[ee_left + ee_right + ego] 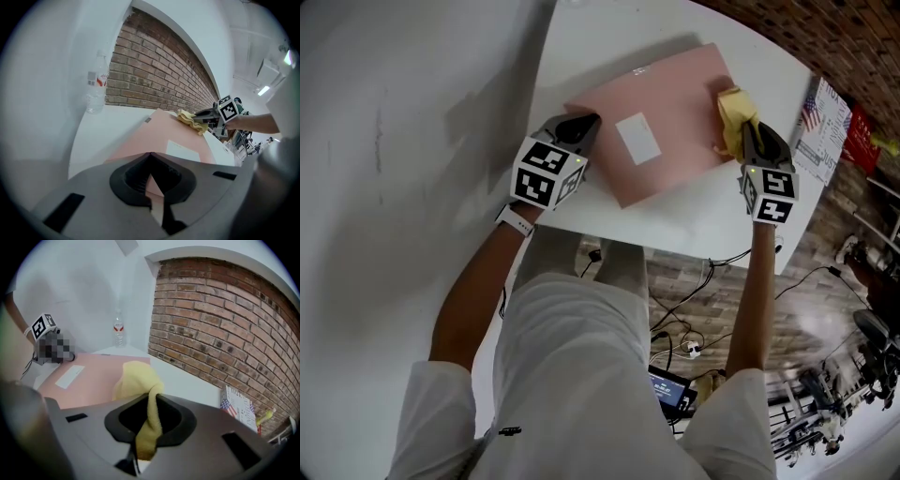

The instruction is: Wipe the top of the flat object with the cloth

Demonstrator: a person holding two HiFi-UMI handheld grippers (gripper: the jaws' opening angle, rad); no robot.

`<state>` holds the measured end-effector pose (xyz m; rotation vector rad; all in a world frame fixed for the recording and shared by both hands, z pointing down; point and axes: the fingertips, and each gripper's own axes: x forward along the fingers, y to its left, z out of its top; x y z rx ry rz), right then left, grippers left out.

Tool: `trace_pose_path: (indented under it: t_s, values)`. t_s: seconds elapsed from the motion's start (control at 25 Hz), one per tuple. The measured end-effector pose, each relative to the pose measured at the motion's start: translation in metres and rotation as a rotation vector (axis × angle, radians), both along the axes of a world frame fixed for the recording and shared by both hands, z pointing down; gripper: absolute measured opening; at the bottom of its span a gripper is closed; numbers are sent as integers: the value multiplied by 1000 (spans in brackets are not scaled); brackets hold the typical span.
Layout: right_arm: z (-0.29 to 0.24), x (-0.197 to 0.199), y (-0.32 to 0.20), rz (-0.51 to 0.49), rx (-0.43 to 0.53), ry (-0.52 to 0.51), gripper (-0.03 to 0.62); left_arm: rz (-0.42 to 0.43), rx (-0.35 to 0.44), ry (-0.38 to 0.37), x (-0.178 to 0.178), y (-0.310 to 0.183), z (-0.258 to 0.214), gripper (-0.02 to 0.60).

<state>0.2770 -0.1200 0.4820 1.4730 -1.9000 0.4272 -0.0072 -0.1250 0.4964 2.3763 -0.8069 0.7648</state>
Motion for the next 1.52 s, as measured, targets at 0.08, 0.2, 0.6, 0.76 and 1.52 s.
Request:
trace_pose_path:
  t_s: [0.08,0.2,0.6,0.76,1.52]
  values:
    - [0,0,-10,-7,9,3,49,8,2,-3,1,0,0,17]
    - [2,0,-28,-12,29,2,49,15,-1,-3,1,1,1,17]
    - [0,-15,-86,-17,91,-50,49,9,-18,9,4,1,1,17]
    - [-2,-24,-100,-59,99,-23,49,8,-22,11,5,-1,-1,17]
    - [-3,-82,-68,-166,115,-13,48,-46,18,3,5,-1,-4,17]
